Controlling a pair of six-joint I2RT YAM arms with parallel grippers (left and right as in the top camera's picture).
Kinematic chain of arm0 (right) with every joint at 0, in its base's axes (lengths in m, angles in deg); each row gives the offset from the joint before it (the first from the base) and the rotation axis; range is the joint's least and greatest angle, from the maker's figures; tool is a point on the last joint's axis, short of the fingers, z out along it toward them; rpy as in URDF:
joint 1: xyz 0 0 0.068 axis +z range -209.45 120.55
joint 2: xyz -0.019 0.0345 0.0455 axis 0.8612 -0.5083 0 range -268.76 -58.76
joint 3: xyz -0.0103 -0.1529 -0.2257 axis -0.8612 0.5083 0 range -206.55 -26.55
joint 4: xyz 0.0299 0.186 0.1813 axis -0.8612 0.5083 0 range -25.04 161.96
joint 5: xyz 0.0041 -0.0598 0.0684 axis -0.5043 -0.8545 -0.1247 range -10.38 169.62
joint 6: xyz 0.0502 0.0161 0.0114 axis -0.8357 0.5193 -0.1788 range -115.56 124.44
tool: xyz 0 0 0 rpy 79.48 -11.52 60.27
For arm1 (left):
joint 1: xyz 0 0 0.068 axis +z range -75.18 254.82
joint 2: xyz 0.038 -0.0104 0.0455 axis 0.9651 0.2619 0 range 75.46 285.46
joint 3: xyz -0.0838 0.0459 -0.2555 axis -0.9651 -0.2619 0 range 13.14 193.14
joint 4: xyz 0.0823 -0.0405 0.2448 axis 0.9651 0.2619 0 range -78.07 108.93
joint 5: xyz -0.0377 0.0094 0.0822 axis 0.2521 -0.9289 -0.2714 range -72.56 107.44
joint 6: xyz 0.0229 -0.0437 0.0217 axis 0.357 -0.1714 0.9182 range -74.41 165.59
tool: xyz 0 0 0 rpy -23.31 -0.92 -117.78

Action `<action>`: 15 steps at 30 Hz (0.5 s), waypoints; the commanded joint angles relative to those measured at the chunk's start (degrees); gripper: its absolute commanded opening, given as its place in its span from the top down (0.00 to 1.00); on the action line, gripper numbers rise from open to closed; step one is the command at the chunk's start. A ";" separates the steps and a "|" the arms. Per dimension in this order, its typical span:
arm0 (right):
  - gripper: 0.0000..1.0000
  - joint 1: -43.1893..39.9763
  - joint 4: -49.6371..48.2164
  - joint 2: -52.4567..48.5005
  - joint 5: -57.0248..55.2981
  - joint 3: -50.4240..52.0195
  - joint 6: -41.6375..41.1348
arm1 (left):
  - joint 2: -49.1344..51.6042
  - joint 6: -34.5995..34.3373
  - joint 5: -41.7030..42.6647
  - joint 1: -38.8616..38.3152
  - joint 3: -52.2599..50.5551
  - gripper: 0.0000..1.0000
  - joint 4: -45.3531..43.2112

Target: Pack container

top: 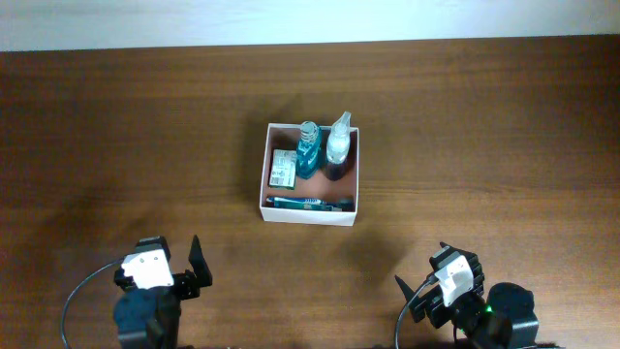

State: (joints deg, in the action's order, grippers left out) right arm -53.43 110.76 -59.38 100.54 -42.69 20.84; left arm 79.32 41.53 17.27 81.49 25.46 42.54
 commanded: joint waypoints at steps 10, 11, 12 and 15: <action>0.01 -0.48 -0.17 0.42 0.48 0.24 -0.63 | -3.56 1.09 -0.22 -4.72 -3.30 0.00 0.04; 0.01 -0.48 -0.17 0.42 0.48 0.24 -0.63 | -3.56 1.09 -0.22 -6.19 -3.87 0.00 0.04; 0.01 -0.48 -0.17 0.42 0.48 0.24 -0.63 | -3.56 1.09 -0.20 -7.67 -3.98 0.00 -0.02; 0.01 -0.48 -0.17 0.42 0.48 0.24 -0.63 | -3.56 1.09 -0.20 -8.41 -3.98 0.00 -0.02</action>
